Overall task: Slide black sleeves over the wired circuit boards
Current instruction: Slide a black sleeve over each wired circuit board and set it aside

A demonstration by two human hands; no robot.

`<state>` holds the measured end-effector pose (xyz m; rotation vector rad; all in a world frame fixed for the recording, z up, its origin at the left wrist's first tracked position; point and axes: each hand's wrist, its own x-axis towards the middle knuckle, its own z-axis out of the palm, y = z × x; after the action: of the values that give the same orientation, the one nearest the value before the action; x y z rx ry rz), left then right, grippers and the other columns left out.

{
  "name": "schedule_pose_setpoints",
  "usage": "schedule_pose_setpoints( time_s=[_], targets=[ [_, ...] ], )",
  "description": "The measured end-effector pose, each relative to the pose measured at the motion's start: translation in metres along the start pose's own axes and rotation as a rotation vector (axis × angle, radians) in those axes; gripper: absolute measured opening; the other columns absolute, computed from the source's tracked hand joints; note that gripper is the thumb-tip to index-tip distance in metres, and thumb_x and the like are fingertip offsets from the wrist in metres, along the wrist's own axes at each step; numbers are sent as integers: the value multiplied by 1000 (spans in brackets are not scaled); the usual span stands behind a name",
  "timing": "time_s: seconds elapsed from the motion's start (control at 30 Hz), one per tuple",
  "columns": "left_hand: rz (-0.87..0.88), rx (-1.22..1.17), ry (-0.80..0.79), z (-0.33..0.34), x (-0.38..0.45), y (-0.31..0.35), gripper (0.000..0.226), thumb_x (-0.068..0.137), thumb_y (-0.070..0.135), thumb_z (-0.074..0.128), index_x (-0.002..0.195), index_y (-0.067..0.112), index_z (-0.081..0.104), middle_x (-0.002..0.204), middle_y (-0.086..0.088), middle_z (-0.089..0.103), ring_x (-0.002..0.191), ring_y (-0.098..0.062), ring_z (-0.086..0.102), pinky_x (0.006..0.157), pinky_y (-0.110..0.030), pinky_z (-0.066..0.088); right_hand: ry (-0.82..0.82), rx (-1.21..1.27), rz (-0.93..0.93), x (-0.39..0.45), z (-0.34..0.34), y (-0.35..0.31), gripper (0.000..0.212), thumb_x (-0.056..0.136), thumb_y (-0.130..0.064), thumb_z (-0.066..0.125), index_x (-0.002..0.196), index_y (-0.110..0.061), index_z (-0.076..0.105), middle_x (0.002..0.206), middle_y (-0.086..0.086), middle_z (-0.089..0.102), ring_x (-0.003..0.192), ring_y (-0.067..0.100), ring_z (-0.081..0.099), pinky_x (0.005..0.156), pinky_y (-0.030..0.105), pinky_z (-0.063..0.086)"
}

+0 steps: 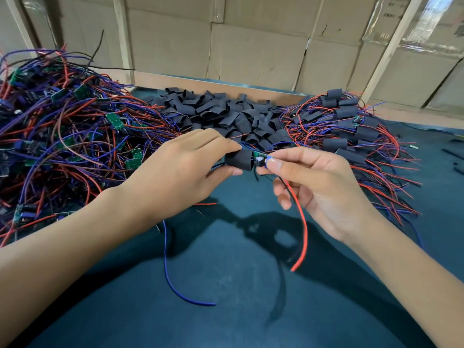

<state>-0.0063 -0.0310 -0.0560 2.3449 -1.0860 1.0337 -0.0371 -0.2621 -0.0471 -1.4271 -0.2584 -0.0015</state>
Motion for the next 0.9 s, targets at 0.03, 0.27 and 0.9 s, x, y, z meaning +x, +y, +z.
schedule_pose_setpoints(
  time_s=[0.03, 0.27, 0.9],
  targets=[
    [-4, -1, -1, 0, 0, 0, 34, 93, 27, 72, 116, 2, 69, 103, -10, 69, 96, -31, 67, 85, -44, 54, -8, 3, 3, 0, 0, 0, 23, 74, -14, 78, 93, -2, 76, 96, 24, 75, 54, 20, 60, 44, 26, 47],
    [-23, 0, -6, 1, -1, 0, 34, 93, 30, 72, 114, 4, 69, 101, -7, 69, 95, -30, 66, 85, -43, 53, -14, 19, 14, -1, 0, 0, 12, 80, -20, 74, 86, -11, 80, 91, 21, 75, 54, 20, 62, 43, 26, 48],
    [54, -46, -50, -1, -2, 7, 30, 97, 27, 66, 114, 3, 69, 101, -8, 69, 87, -28, 68, 74, -43, 56, -104, 1, 161, -3, 4, 6, 17, 74, -21, 80, 81, -9, 70, 70, 12, 65, 51, 20, 59, 47, 28, 52]
  ],
)
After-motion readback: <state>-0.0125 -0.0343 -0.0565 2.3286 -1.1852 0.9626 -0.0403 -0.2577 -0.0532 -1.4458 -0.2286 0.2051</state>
